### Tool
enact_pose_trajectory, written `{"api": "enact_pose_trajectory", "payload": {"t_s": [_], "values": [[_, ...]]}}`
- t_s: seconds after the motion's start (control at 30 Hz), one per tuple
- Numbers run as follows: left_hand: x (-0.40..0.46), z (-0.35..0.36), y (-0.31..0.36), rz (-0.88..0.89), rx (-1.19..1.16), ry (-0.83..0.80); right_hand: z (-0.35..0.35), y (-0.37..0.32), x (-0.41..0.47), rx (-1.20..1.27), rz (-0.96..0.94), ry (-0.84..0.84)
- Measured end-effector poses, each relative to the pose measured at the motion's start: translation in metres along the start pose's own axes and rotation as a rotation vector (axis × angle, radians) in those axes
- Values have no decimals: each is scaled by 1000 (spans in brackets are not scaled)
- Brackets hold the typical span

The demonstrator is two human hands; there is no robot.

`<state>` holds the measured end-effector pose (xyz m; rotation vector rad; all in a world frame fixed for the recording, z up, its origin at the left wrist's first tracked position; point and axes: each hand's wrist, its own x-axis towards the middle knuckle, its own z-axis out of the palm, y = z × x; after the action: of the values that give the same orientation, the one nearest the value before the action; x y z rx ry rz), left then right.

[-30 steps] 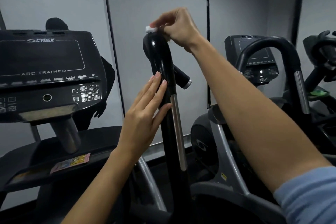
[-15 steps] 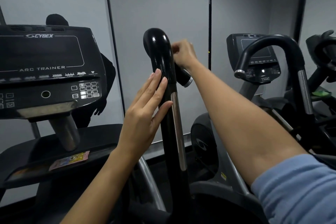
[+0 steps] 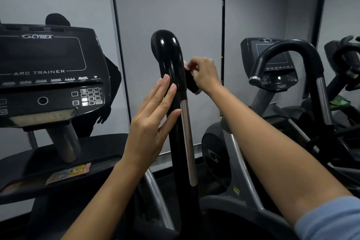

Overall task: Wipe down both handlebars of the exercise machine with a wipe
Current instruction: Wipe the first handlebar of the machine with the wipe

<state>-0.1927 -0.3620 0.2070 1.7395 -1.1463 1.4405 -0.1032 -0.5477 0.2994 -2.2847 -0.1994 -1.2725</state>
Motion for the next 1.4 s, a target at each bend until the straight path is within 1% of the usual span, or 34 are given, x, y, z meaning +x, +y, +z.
{"api": "enact_pose_trajectory", "payload": {"t_s": [0.1,0.23,0.43,0.5,0.6,0.73,0.87,0.97,1.03,1.17,1.27,1.33,1.4], "values": [[0,0,1,-9,-10,-1,1,-11,11,1,-20,7],[0,-1,1,-6,-6,-5,10,-25,15,-22,-138,27],[0,-2,1,-8,2,-17,4,16,-36,-159,-293,93],[0,-2,2,-14,-1,-25,2,19,-42,-192,-290,94],[0,-1,2,-26,-13,-18,6,1,-27,-207,-284,140],[0,-1,2,-18,-9,-6,13,-22,-14,-264,-431,174],[0,-2,2,-17,0,-10,18,7,-27,-443,-551,183],[0,-3,2,-12,16,-17,9,35,-50,-475,-608,161],[0,-3,2,-13,12,-21,1,37,-58,-510,-622,133],[-1,-2,3,-24,5,-16,4,15,-45,-536,-543,151],[0,-2,4,-24,9,-11,7,5,-40,-557,-559,95],[-1,-2,4,-22,5,-11,7,12,-44,-619,-568,107],[0,-2,2,-18,3,-13,6,29,-50,-595,-603,121]]}}
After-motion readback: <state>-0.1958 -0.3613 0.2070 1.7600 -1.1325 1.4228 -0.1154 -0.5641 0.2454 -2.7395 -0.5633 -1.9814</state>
